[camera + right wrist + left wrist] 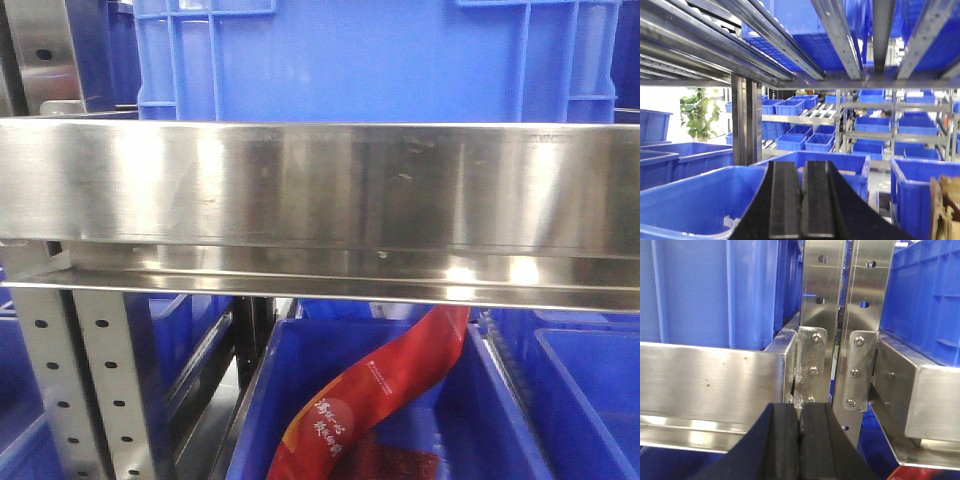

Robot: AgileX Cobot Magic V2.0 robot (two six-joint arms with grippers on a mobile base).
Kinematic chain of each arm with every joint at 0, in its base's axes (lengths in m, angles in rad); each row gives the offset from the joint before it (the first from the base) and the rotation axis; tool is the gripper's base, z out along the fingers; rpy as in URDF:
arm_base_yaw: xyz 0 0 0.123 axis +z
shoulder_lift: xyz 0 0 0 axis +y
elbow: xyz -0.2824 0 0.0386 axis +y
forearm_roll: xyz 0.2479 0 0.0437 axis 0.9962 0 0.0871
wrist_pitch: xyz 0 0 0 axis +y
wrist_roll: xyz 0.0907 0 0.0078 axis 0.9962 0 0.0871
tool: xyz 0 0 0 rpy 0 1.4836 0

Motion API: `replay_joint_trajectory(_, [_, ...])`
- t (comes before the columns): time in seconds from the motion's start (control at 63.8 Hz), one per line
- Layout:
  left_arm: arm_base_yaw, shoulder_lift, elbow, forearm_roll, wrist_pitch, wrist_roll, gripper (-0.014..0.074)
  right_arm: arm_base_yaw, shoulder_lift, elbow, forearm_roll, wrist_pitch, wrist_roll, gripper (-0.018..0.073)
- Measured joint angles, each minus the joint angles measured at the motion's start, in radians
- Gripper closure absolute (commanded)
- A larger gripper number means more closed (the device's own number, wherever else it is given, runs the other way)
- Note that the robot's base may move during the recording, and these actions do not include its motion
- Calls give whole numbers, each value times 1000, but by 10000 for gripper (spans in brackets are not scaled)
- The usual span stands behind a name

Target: Grab PVC pipe and place in blue bin

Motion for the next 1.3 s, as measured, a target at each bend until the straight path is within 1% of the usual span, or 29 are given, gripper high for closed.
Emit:
replay_joint_trajectory(0.047, [0, 0, 0, 0, 0, 0, 707, -13, -17, 16, -35, 2, 10, 721])
replay_joint_trajectory(0.141, [0, 0, 0, 0, 0, 0, 707, -31, -48, 63, -61, -6, 27, 721])
replay_joint_trajectory(0.251, [0, 0, 0, 0, 0, 0, 707, -35, -88, 139, -84, -32, 63, 721])
replay_joint_trajectory(0.376, [0, 0, 0, 0, 0, 0, 707, -35, -133, 216, -155, -80, 86, 721])
replay_joint_trajectory(0.439, [0, 0, 0, 0, 0, 0, 707, -35, -155, 258, -175, -106, 89, 721])
replay_joint_trajectory(0.533, [0, 0, 0, 0, 0, 0, 707, -35, -184, 321, -187, -153, 94, 721])
replay_joint_trajectory(0.627, [0, 0, 0, 0, 0, 0, 707, -35, -210, 369, -192, -171, 112, 721])
replay_joint_trajectory(0.706, [0, 0, 0, 0, 0, 0, 707, -35, -234, 406, -194, -175, 143, 721])
replay_joint_trajectory(0.878, [0, 0, 0, 0, 0, 0, 707, -46, -277, 467, -201, -188, 160, 721])
replay_joint_trajectory(1.098, [0, 0, 0, 0, 0, 0, 707, -111, -333, 555, -203, -195, 166, 721])
replay_joint_trajectory(1.302, [0, 0, 0, 0, 0, 0, 707, -173, -362, 593, -207, -199, 168, 721])
